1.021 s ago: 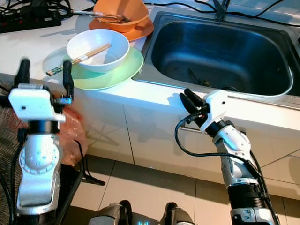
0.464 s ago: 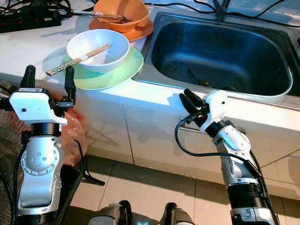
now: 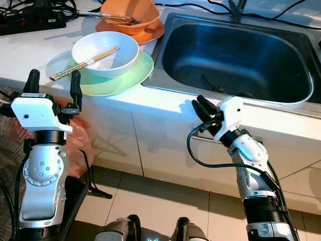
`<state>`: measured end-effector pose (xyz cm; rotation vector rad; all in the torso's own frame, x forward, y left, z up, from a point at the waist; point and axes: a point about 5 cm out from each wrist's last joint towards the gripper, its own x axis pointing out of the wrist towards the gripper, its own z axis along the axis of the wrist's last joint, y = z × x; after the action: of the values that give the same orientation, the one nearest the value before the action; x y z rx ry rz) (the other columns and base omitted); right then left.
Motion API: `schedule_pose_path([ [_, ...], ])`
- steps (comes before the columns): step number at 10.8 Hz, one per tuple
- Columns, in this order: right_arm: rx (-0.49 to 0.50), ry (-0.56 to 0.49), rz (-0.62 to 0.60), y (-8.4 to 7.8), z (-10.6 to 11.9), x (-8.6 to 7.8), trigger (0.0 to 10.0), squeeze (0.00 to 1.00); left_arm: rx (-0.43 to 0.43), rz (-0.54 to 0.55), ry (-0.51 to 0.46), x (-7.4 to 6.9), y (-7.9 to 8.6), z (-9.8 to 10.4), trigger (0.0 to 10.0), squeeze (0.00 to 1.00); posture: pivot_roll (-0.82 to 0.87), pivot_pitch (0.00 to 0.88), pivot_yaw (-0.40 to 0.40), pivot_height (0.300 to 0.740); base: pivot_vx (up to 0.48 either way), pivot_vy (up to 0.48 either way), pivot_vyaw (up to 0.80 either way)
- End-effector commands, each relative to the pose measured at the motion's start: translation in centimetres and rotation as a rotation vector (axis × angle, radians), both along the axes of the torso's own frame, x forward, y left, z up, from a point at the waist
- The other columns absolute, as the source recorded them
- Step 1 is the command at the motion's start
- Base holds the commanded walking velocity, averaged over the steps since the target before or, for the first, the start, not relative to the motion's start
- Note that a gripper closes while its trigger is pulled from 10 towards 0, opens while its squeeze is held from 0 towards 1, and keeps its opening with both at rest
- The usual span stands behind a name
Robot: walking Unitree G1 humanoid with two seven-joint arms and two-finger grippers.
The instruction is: Kitchen organization
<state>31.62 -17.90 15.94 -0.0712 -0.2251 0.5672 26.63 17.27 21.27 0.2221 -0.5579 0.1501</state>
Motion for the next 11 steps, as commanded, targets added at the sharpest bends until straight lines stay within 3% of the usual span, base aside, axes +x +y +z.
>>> schedule_pose_path([
  [1, -0.010, 0.005, -0.004, 0.01, -0.14, 0.10, 10.0, 0.00, 0.008, -0.011, 0.006, 0.11, -0.15, 0.00, 10.0, 0.00, 0.09, 0.177, -0.013, 0.740, 0.000, 0.000, 0.00],
  [3, -0.012, 0.004, -0.009, 0.02, -0.15, 0.12, 10.0, 0.00, 0.009, -0.018, 0.010, 0.20, -0.34, -0.08, 10.0, 0.00, 0.09, 0.176, -0.012, 0.740, 0.000, 0.000, 0.00],
  [7, -0.014, 0.007, -0.017, -0.08, -0.23, 0.13, 10.0, 0.00, 0.009, -0.021, 0.016, 0.27, -0.43, -0.19, 10.0, 0.00, 0.09, 0.180, -0.011, 0.740, 0.000, 0.000, 0.63],
  [11, -0.010, 0.012, -0.022, -0.13, -0.26, 0.17, 10.0, 0.00, 0.017, -0.028, 0.033, 0.49, -0.63, -0.34, 10.0, 0.00, 0.09, 0.180, -0.011, 0.740, 0.000, 0.000, 0.00],
])
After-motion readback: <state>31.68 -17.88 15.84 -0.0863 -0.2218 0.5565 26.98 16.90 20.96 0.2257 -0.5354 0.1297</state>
